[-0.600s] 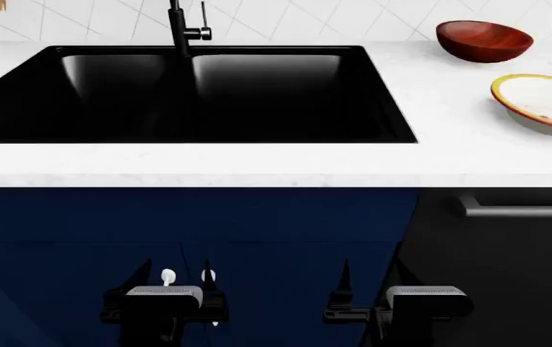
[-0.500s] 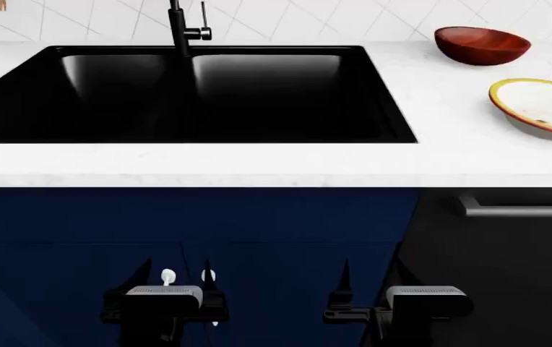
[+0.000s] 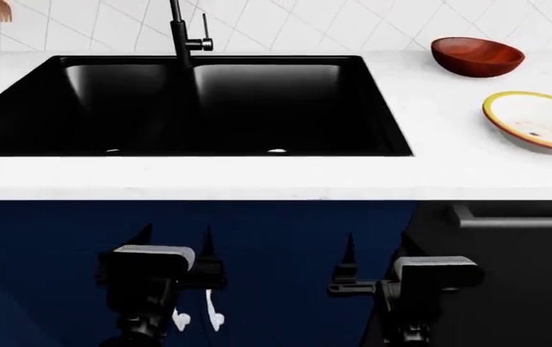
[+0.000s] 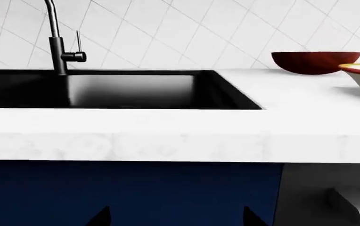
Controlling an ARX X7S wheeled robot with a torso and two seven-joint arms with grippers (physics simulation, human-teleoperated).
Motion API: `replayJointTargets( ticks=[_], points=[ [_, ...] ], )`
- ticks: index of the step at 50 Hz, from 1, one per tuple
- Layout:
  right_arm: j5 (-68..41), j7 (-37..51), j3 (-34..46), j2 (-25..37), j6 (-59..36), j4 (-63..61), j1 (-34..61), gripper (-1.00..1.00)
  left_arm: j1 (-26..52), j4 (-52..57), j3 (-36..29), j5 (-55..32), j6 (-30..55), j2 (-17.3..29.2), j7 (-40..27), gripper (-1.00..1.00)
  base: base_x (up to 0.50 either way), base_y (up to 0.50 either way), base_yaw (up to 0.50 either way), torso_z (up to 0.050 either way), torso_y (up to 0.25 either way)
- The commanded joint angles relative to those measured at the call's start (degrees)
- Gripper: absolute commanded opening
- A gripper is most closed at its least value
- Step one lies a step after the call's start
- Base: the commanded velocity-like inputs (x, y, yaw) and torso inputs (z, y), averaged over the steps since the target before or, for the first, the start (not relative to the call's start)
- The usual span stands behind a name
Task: Stack the bowls in the sink.
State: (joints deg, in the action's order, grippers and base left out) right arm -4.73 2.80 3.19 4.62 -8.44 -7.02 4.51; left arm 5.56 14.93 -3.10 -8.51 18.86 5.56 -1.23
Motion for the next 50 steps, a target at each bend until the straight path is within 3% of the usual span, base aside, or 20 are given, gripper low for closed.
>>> replayJointTargets(
  ticks=[1,11,18,27,37,50],
  points=[
    [-2.16,0.76,-0.5,3.03,-11.95,-7.85,6.79,1.0,9.42,10.61,0.27,-5.19,16.98,3.58,0.48,1.0,0.0,0.0,0.0,0.05,0.0],
    [-4.05,-0.5,-0.84,7.43,-29.28,-11.89,22.56,1.0,28.82,12.55,1.48,-9.94,34.05,5.97,0.72,1.0,0.0,0.0,0.0,0.05,0.0],
    [-3.63,-1.49,-0.1,9.83,-35.62,-6.11,37.36,1.0,42.01,3.06,-0.02,-9.36,36.61,7.13,1.97,1.0,0.0,0.0,0.0,0.05,0.0],
    [-2.26,-3.25,1.96,10.31,-34.17,11.59,54.92,1.0,53.21,-14.51,-0.37,-7.6,31.94,5.0,2.13,1.0,0.0,0.0,0.0,0.039,0.0],
    [-0.54,-4.9,4.54,9.23,-27.0,32.67,67.71,1.0,62.39,-33.05,-5.64,-3.07,23.66,3.66,3.21,1.0,0.0,0.0,0.0,0.0,0.0],
    [-1.56,-4.77,3.35,9.45,-24.6,36.35,65.87,1.0,61.27,-31.89,-6.51,-3.92,24.82,3.44,3.51,1.0,0.0,-0.31,0.0,0.0,0.0]
  ],
)
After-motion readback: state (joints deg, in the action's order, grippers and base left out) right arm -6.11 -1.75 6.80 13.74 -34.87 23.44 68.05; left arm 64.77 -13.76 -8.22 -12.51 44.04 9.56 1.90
